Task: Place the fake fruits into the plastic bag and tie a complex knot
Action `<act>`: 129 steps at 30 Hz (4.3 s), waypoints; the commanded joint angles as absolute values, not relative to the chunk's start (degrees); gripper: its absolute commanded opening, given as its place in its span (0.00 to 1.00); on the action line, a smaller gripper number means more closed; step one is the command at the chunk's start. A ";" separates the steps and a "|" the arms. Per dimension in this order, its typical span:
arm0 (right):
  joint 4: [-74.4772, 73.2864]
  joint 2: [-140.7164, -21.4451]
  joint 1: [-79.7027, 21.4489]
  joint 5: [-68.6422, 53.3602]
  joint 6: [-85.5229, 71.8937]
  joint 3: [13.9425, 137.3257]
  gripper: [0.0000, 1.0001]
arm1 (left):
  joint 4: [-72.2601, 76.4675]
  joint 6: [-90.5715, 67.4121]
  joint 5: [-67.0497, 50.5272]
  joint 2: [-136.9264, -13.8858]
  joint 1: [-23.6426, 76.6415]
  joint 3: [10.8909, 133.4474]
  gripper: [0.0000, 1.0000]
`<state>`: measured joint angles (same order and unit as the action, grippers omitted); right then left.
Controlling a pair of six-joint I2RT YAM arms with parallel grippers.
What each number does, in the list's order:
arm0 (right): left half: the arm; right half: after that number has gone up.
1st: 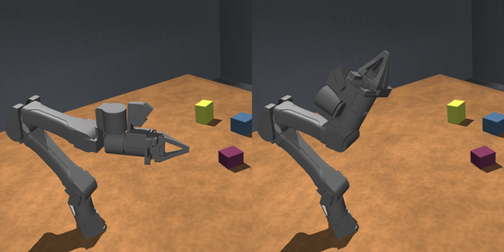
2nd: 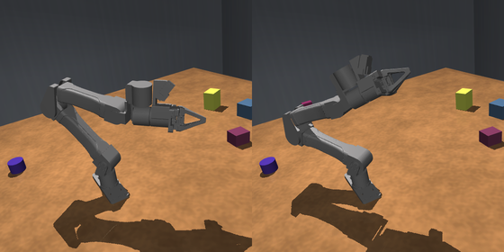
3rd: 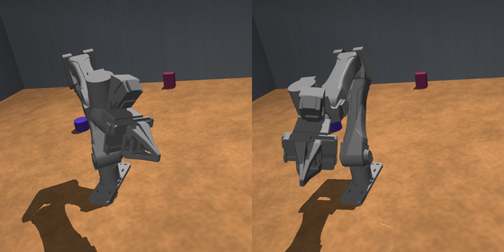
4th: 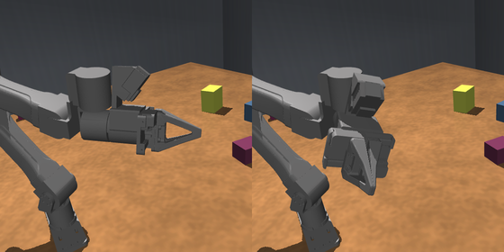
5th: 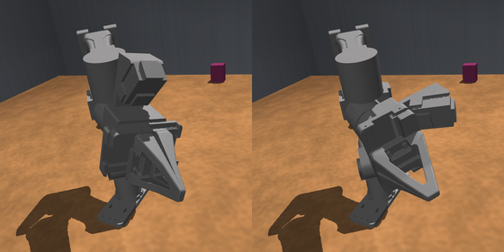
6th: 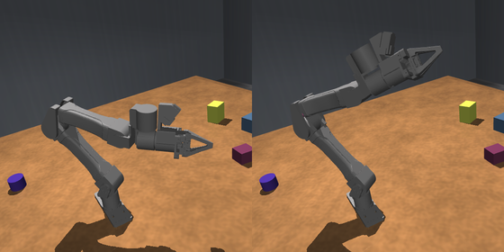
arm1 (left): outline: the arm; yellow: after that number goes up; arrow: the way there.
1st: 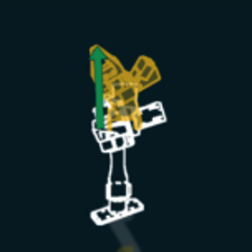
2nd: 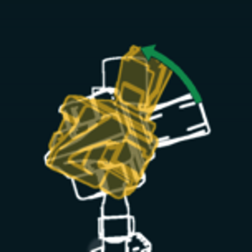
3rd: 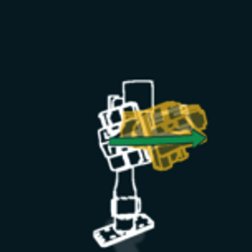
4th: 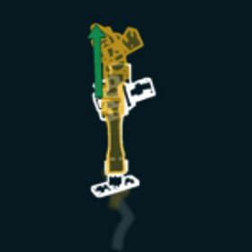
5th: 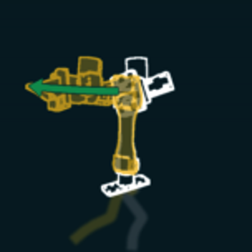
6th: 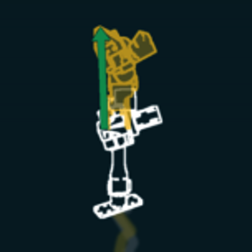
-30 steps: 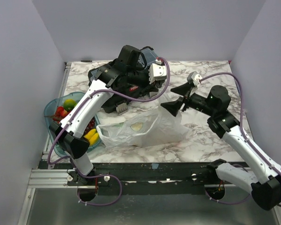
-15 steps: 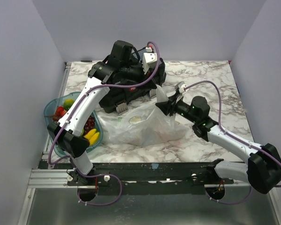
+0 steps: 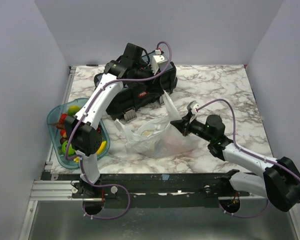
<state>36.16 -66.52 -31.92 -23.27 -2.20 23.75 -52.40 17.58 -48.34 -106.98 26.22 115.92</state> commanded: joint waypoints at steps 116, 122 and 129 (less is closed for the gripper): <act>32.52 -92.45 -48.23 -41.84 -3.04 58.89 0.81 | -15.43 -19.10 -49.88 -58.66 11.71 62.31 0.00; 32.15 -94.98 -47.95 -39.48 8.75 46.13 0.26 | -14.68 -18.72 -47.11 -59.52 10.29 65.75 0.00; 29.66 -95.55 -44.76 -39.34 16.93 39.19 0.01 | -13.60 -17.95 -44.04 -60.13 6.19 66.05 0.00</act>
<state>32.67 -94.21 -46.39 -39.59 10.50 42.65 -19.05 -18.61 -48.18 -60.51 9.08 63.09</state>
